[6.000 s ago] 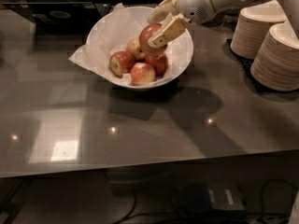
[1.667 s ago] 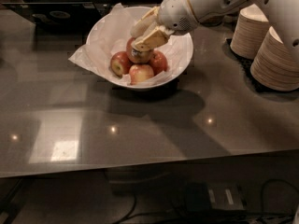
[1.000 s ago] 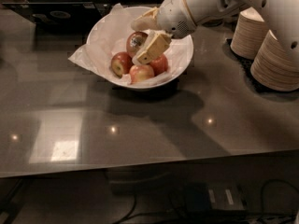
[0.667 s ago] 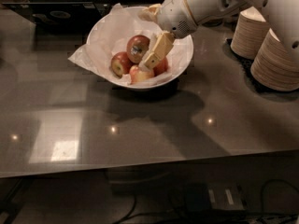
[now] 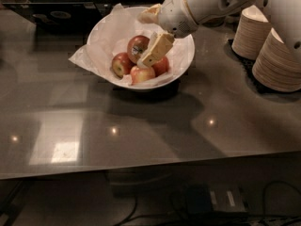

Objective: Pick apple from white bowl

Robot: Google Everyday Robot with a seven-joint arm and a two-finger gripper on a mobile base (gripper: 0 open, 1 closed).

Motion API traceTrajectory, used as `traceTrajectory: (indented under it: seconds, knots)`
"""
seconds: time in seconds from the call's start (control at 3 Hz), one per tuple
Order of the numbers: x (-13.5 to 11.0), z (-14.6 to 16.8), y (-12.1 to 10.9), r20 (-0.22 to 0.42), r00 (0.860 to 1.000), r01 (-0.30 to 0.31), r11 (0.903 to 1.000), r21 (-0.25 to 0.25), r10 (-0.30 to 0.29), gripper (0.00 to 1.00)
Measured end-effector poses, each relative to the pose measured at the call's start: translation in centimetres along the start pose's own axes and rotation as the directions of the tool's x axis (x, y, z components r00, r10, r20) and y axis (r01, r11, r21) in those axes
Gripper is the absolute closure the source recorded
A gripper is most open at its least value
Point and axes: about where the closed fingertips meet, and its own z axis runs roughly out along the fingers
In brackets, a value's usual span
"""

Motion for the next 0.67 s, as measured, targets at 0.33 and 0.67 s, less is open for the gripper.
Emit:
traceTrajectory:
  seconds: [0.33,0.67]
  knots:
    - [1.2,0.3,-0.6,-0.035,0.999,0.003,0.9998,0.02,-0.003,0.35]
    - [2.6,0.7,-1.3,-0.06,0.998,-0.004,0.9993,0.037,0.006,0.27]
